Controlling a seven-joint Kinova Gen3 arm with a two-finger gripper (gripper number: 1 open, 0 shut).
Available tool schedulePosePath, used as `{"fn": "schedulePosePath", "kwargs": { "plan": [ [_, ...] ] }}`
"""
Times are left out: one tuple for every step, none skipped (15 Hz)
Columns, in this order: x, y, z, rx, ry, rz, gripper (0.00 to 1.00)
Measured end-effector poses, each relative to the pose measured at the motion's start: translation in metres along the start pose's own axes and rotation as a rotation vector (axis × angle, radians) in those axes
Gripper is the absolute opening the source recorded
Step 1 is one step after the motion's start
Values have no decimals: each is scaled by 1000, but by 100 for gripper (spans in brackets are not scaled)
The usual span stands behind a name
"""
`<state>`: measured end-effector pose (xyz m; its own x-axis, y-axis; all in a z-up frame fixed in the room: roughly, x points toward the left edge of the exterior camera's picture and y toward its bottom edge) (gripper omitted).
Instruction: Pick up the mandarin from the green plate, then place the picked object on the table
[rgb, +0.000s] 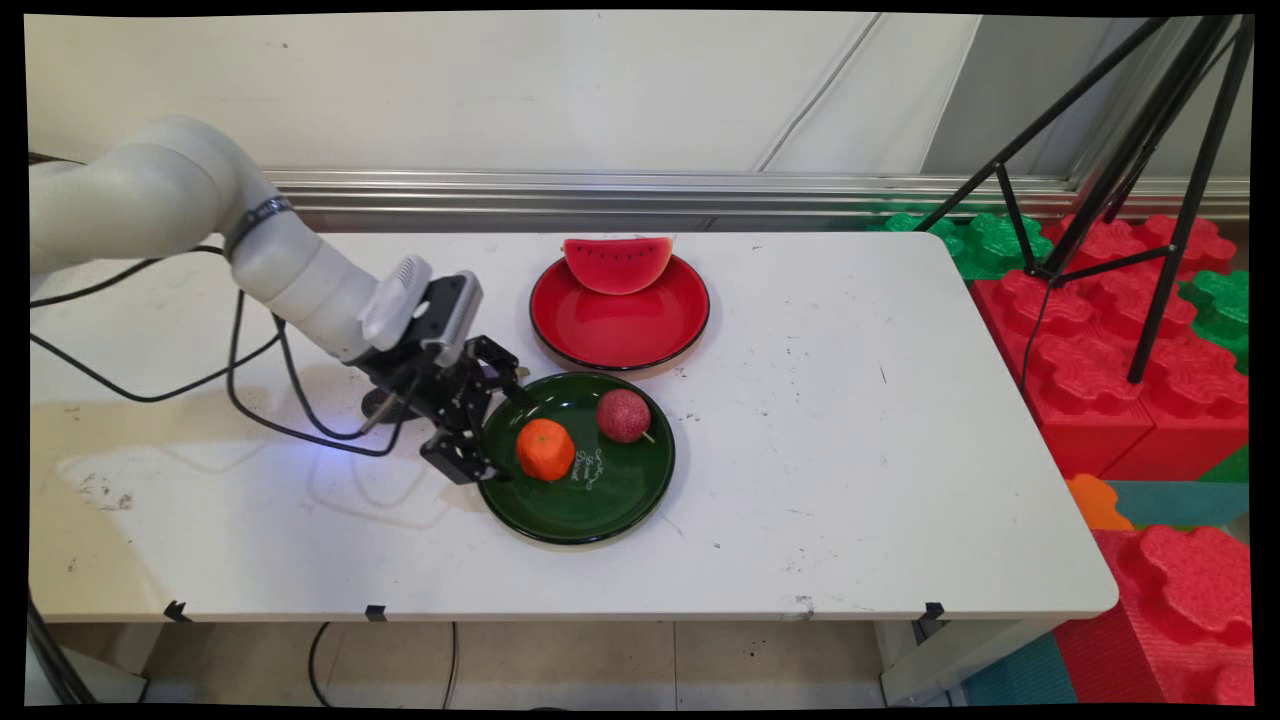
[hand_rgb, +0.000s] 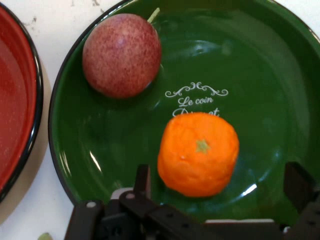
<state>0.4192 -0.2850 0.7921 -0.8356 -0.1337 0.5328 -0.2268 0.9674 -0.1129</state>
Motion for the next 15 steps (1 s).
{"fn": "schedulePosePath", "kwargs": {
  "plan": [
    [1,-1,5,0,-2,1,100],
    [2,-1,8,-1,-3,1,100],
    [2,-2,10,-1,-4,1,100],
    [3,-2,14,-2,-5,1,100],
    [4,-2,16,-2,-6,0,100],
    [4,-3,19,-2,-6,0,100],
    [5,-3,21,-2,-5,-1,100],
    [6,-4,23,-2,-4,-2,100],
    [6,-4,23,-2,-3,-3,100],
    [7,-5,24,-1,-1,-4,0],
    [7,-5,25,-1,0,-5,0],
    [7,-6,25,-1,2,-5,0],
    [8,-6,25,0,5,-6,0],
    [8,-6,25,0,6,-6,0],
    [8,-7,25,0,7,-4,0]
  ]
}}
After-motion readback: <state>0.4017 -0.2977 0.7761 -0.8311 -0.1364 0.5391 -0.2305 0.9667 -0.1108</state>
